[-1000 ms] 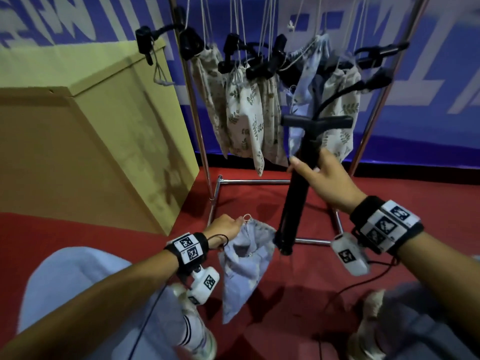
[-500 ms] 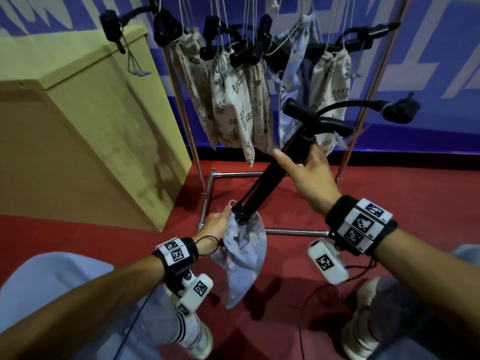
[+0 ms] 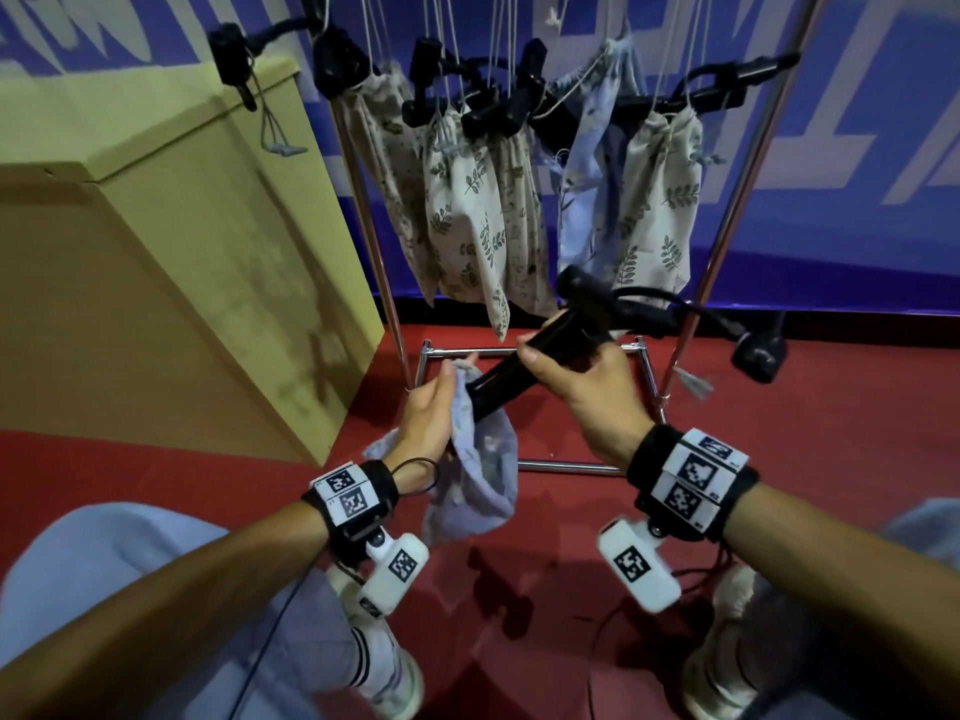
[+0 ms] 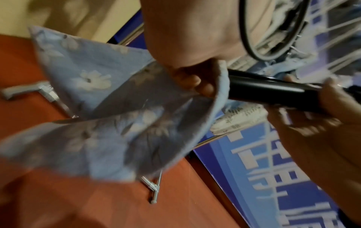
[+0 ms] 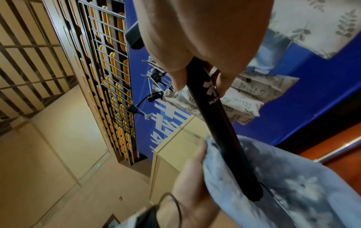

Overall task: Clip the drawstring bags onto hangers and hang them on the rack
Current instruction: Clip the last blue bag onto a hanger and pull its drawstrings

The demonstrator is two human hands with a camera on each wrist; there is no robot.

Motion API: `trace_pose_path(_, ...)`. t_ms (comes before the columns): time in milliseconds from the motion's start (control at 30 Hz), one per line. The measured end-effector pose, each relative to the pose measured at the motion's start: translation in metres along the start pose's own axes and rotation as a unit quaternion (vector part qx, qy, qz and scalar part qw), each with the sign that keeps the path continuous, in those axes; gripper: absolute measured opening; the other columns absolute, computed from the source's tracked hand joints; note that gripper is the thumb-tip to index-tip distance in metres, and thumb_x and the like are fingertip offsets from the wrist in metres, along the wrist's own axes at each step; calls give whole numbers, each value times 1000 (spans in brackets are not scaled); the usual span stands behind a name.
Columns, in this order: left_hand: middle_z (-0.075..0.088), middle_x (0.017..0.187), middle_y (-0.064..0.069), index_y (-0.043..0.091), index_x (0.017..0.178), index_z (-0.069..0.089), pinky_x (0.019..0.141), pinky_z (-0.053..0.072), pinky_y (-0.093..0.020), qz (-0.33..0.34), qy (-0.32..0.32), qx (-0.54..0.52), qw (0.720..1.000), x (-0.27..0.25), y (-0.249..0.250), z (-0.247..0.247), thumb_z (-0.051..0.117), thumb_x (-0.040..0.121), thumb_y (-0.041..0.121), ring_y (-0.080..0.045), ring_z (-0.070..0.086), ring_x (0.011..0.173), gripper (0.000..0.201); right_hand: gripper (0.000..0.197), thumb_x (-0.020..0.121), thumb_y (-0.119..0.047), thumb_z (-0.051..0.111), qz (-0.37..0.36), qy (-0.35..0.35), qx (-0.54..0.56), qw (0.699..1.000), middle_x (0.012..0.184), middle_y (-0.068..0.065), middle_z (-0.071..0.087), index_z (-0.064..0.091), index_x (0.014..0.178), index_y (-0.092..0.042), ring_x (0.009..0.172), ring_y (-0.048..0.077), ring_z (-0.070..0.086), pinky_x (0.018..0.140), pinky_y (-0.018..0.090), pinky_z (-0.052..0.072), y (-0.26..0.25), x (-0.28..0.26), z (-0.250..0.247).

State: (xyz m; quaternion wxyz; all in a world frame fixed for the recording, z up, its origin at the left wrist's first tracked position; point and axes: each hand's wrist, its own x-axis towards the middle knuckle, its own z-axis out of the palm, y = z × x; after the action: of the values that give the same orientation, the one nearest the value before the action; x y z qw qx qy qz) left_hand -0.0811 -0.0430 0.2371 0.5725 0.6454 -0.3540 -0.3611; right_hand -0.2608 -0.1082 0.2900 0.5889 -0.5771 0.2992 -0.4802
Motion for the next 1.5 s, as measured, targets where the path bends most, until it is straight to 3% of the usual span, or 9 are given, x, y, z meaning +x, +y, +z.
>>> trace_pose_path(267, 74, 117, 3, 20, 120, 73, 104, 47, -31, 83, -67, 8, 994, 2, 33, -2, 38, 106, 47, -7, 64, 112, 47, 12, 82, -10, 79, 120, -183, -205, 954, 86, 3, 75, 74, 92, -7, 76, 6, 67, 78, 45, 56, 48, -27, 7)
trace_pose_path(400, 75, 114, 8, 21, 123, 72, 103, 51, -35, 63, -50, 42, 996, 3, 20, -13, 38, 107, 45, -6, 66, 113, 45, 19, 91, -30, 70, 115, -280, -363, 881, 75, -6, 62, 65, 79, -16, 63, -4, 54, 60, 15, 41, 41, -24, 3)
trace_pose_path(533, 72, 118, 15, 19, 109, 77, 102, 49, -28, 83, -80, 120, 986, -3, 21, -10, 39, 105, 50, 3, 63, 115, 48, 21, 87, -39, 70, 86, -304, -342, 885, 95, 0, 70, 67, 91, -18, 95, 9, 64, 94, 37, 47, 48, -29, -2)
trace_pose_path(700, 56, 75, 6, 24, 71, 68, 76, 47, -30, 217, -41, 266, 938, -10, 31, -13, 41, 106, 42, -12, 61, 76, 49, 15, 87, -18, 73, 60, -256, -249, 932, 106, -1, 72, 68, 101, -16, 118, -12, 51, 124, 31, 5, 56, -31, -2)
trace_pose_path(833, 56, 60, 2, 9, 60, 54, 64, 41, -30, 116, -104, 203, 967, -10, 27, -11, 47, 105, 40, -6, 49, 56, 54, 19, 75, -21, 78, 85, -195, -224, 951, 79, 9, 70, 67, 83, -7, 76, 22, 66, 83, 49, 55, 47, -30, -1)
trace_pose_path(933, 70, 74, -12, -3, 79, 66, 71, 50, -34, 64, -143, 179, 971, -10, 21, -13, 53, 103, 34, -14, 59, 70, 46, 28, 74, -30, 73, 86, -189, -243, 947, 68, 7, 66, 64, 71, -4, 61, 9, 55, 67, 44, 53, 46, -35, -1)
trace_pose_path(1033, 72, 79, -6, 3, 100, 67, 49, 54, -27, -27, -159, 132, 978, -13, 32, -14, 56, 101, 10, -22, 65, 57, 13, 33, 64, -39, 68, 99, -199, -229, 948, 64, -4, 58, 59, 66, -7, 61, 8, 49, 60, 38, 46, 47, -36, -1)
trace_pose_path(1367, 63, 57, 7, 3, 81, 74, 45, 43, -21, -29, -114, 172, 978, -13, 43, -21, 67, 90, 8, -4, 54, 47, 13, 39, 80, -18, 79, 80, -301, -216, 925, 57, -4, 44, 46, 61, -10, 55, 10, 38, 51, 31, 31, 50, -37, -5)
trace_pose_path(1500, 59, 69, -5, 7, 74, 64, 40, 35, -17, -158, -53, 1, 986, 2, 55, -27, 56, 93, 5, -6, 54, 46, 21, 30, 82, -26, 75, 121, -375, -289, 872, 57, -13, 52, 52, 62, -26, 53, 1, 45, 55, 20, 39, 43, -34, -8)
